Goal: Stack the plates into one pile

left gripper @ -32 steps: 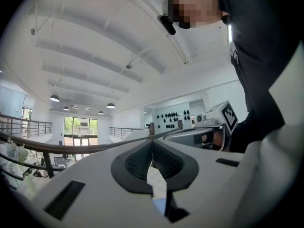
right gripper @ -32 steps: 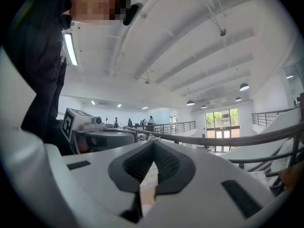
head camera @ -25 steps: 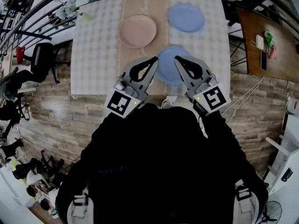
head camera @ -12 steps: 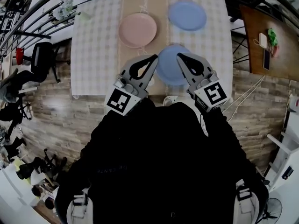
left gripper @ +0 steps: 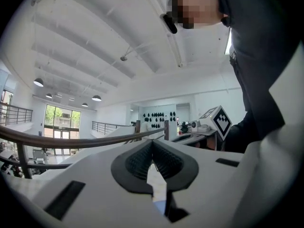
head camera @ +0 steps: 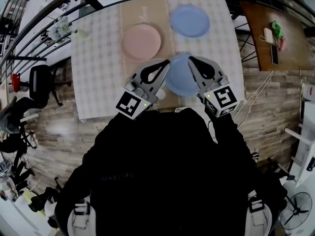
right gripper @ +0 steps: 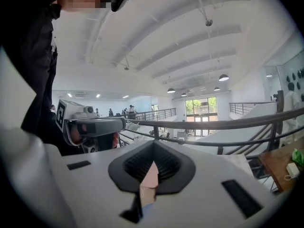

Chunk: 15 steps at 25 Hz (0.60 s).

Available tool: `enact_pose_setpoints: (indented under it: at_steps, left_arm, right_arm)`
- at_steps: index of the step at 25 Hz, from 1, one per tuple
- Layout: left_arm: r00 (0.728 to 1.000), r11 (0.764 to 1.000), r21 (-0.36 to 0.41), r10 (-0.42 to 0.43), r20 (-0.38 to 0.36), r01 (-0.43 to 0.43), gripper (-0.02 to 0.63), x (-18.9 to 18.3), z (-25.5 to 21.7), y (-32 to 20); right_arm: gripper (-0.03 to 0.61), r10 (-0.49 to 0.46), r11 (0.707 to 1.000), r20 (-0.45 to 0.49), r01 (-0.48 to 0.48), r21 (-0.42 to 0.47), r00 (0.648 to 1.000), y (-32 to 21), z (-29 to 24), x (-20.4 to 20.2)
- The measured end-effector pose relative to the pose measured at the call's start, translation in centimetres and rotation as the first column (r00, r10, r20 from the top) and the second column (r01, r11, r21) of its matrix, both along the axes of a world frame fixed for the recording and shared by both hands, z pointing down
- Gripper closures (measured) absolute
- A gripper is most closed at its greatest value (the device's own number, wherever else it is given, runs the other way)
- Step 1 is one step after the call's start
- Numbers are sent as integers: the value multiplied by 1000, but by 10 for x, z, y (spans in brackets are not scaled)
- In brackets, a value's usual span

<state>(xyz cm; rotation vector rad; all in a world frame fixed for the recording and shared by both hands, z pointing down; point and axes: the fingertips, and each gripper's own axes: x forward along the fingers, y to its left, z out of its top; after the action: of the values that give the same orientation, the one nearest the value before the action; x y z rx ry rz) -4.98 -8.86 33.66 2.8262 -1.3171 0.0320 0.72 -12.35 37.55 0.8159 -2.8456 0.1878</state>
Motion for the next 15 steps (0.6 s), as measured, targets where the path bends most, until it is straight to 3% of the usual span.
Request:
enact_pose_setpoints:
  at_steps: [9, 15]
  left_arm:
    - [989, 989, 1, 147, 5, -147, 594, 3, 13, -10]
    - [977, 977, -10, 215, 18, -214, 594, 21, 31, -20]
  right_arm:
    - [571, 127, 991, -44, -129, -36, 991, -7, 16, -2]
    - [569, 225, 968, -83, -232, -99, 971, -17, 48, 21]
